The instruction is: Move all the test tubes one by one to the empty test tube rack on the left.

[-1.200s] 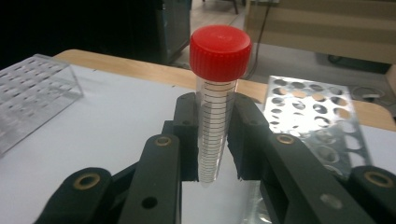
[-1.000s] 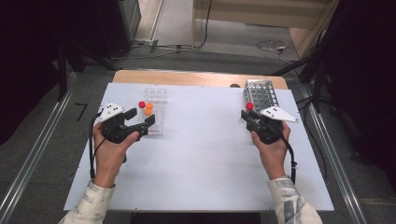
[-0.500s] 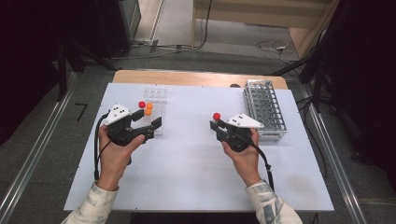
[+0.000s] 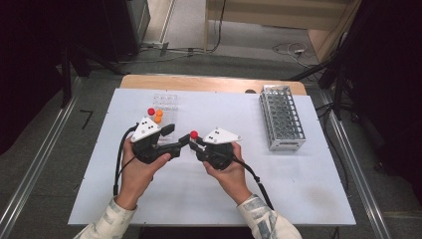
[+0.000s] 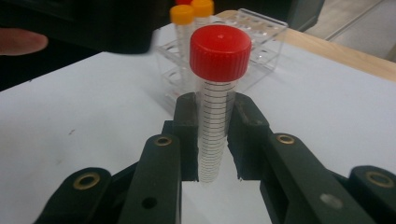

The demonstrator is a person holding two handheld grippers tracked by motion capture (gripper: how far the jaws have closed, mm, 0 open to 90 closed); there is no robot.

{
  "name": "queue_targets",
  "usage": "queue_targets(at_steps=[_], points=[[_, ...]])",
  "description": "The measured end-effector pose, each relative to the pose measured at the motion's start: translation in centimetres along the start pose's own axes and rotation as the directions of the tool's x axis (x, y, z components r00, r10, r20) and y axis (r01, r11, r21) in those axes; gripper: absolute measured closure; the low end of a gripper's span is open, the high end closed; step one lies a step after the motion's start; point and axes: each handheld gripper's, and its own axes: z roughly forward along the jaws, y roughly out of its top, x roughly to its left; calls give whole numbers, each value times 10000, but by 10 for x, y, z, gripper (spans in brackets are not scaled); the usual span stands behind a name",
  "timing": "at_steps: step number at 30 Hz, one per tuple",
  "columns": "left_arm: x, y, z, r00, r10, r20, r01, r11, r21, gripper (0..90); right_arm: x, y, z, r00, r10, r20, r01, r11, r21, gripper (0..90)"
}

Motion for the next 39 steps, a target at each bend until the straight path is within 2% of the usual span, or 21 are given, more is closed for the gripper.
queue_targets(at_steps=[5, 10, 19, 21, 23, 26, 30, 33, 39], points=[[-2, -2, 2, 9998, 195, 106, -196, 9997, 116, 454, 13, 4, 8, 9994, -163, -300, 165, 9998, 71, 716], [0, -4, 3, 9993, 363, -46, -362, 9991, 205, 546, 21, 7, 13, 9986, -222, -486, 226, 9997, 66, 716], [-1, -6, 4, 9981, 617, -68, -614, 9975, 352, 696, 18, 8, 13, 9989, -198, -426, 201, 9998, 71, 716], [-1, -6, 4, 9975, 704, -114, -699, 9968, 388, 703, 18, 8, 13, 9990, -189, -414, 192, 9998, 74, 712], [0, -5, 3, 9972, 714, -213, -705, 9967, 410, 705, 18, 8, 13, 9989, -88, -457, 91, 9999, 56, 647], [4, -4, -1, 9983, 555, -198, -548, 9980, 325, 706, 16, 7, 12, 9978, 158, -637, -151, 9998, 112, 447], [8, 0, -8, 9990, 386, -207, -382, 9991, 210, 706, 9, 3, 7, 9984, 390, -400, -391, 9992, -12, 298], [11, 3, -15, 9992, 283, -271, -280, 9995, 119, 706, -1, -2, -1, 9978, 588, -311, -592, 9982, -118, 257], [23, 8, -30, 9980, 21, -628, -25, 10000, -50, 706, -19, -17, -15, 9964, 842, 93, -841, 9964, -59, 247]])
